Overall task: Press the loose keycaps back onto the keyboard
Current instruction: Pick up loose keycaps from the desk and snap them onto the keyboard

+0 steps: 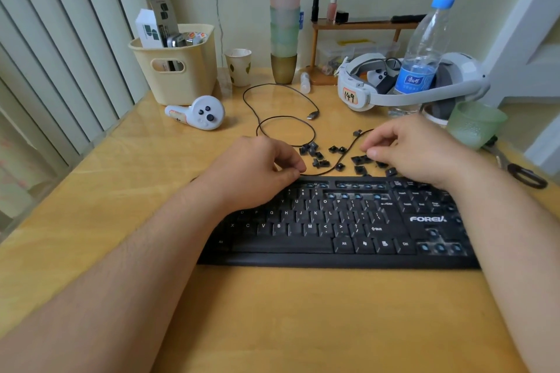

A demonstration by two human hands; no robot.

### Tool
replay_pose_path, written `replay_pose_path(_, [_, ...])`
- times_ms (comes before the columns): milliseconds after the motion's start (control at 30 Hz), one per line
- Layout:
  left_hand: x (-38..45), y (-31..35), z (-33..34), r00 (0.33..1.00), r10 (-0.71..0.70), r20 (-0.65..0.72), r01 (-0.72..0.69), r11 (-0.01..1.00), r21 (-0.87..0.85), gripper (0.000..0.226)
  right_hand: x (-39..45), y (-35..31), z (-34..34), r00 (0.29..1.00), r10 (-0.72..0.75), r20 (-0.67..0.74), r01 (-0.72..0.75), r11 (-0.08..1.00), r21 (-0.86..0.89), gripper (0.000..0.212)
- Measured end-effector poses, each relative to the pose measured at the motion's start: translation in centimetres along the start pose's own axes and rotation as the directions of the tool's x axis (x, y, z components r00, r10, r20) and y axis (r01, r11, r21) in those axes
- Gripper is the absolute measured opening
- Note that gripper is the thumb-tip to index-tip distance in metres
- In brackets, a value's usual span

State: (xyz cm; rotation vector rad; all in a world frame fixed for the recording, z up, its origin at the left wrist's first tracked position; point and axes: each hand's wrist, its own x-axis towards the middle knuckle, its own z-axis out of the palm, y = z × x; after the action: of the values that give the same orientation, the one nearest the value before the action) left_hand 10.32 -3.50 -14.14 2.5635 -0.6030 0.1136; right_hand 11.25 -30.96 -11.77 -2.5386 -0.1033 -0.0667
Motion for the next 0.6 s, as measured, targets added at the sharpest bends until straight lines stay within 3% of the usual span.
replay_pose_path(167, [-0.1,0.2,0.0,1.000,-0.008,-0.004,0.008,1.000,0.000,0.012,0.1,-0.6,1.1,1.000,0.017,0.025,-0.014,0.995,-0.103,0.005])
replay_pose_path(367, [0.0,0.3,0.1,1.000,-0.018,-0.005,0.018,1.000,0.014,0.012,0.5,-1.9,2.5,0.995,0.089,-0.041,-0.097,0.955,-0.281,0.027])
replay_pose_path(600, [-0.1,0.4,0.0,0.999,-0.037,-0.022,0.037,0.999,0.006,0.011,0.6,-2.4,2.1,0.992,0.118,-0.050,-0.128,0.939,-0.320,0.014])
